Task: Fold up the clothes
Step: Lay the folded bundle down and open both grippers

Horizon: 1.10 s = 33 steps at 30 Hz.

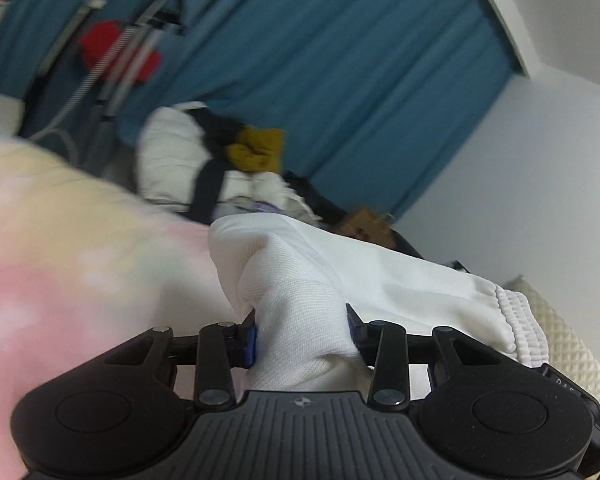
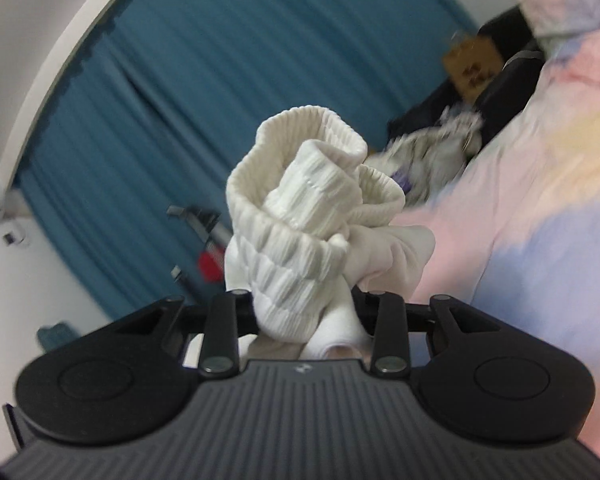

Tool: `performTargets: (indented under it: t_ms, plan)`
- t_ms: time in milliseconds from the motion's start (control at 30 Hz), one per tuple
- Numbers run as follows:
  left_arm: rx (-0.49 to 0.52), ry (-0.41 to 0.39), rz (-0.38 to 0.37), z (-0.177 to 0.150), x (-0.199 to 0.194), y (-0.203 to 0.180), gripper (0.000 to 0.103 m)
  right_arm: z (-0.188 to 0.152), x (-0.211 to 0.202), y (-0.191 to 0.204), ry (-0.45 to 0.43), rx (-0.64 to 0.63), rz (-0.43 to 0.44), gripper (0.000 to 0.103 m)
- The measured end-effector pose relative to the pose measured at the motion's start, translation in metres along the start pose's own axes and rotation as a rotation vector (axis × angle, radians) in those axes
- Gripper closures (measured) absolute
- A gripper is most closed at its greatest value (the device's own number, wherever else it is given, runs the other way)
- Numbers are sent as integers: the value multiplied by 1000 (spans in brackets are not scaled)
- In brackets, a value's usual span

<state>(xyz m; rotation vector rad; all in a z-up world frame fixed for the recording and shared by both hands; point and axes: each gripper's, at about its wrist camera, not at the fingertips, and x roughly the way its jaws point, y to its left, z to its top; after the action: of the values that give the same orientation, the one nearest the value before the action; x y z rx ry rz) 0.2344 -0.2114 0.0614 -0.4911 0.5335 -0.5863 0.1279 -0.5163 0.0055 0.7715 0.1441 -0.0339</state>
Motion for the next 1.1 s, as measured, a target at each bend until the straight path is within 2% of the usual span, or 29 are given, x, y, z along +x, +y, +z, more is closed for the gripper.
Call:
performTargets:
  t_ms: [133,267,333,433,500,600,667,700,767,867,1033,1100]
  plan:
    - [43,48,-37,6,90,-29,63,30,18,-48,-58,-4,-62,67]
    - [103,90,-52,-3,178,-43,63,27,40,-101,-77,18,-133,67]
    - [132,130,-43,-15,213,-39,63,18,52,-126,-72,34,-169,67]
    - [168,199,-8,-38,256,-18,63,-11,67,-167,12,98,-233,67]
    - [170,225,14,-53,271,0,61,-32,75,-182,56,107,-256,67]
    - [207,257,53,-74,265,24,56,-54,78,-191,82,113,-266,65]
    - [226,272,54,-78,266,33,54,-55,77,-190,84,102,-271,61]
    - [232,278,51,-79,265,36,53,-54,76,-190,93,113,-274,56]
    - [215,296,52,-74,261,36,49,-51,74,-187,113,142,-292,51]
    - [264,308,85,-70,232,26,44,-48,59,-172,135,136,-345,41]
    - [372,282,99,-58,153,-5,40,-45,25,-130,155,-6,-431,41]
    - [409,265,98,-52,124,-19,40,-43,10,-108,159,-62,-435,41]
